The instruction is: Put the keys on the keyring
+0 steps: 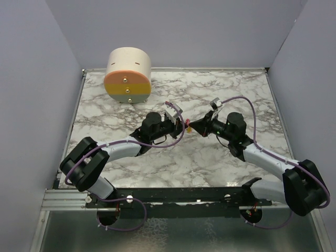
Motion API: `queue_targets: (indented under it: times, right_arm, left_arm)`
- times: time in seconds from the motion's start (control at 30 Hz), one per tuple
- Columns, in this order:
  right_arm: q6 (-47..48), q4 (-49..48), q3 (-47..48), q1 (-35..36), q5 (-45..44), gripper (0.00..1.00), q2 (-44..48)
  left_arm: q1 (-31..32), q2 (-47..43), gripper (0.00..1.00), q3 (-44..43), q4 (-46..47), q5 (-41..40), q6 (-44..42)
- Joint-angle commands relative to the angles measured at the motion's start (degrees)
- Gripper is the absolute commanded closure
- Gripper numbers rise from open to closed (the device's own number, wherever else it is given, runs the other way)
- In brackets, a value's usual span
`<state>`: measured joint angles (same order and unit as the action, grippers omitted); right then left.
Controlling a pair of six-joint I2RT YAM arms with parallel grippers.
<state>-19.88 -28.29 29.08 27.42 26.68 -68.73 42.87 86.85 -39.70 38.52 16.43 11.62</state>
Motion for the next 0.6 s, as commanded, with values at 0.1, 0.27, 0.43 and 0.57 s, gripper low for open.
queue_targets:
  times: [0.1, 0.27, 0.43, 0.57]
  right_arm:
    - [-0.5, -0.8, -0.7, 0.4, 0.5, 0.99, 0.7]
    - [-0.6, -0.9, -0.4, 0.4, -0.1, 0.99, 0.2]
    - [-0.6, -0.9, -0.1, 0.4, -0.9, 0.99, -0.6]
    - [-0.6, -0.8, 0.1, 0.4, -1.6, 0.99, -1.1]
  left_arm:
    - [0.3, -0.9, 1.00, -0.8, 1.9, -0.3, -0.5]
    - [0.3, -0.9, 1.00, -0.7, 1.9, 0.0, -0.7]
    - [0.3, -1.1, 1.00, -0.5, 1.9, 0.5, -1.0]
    - [0.3, -1.2, 1.00, -0.4, 1.9, 1.1, -1.2]
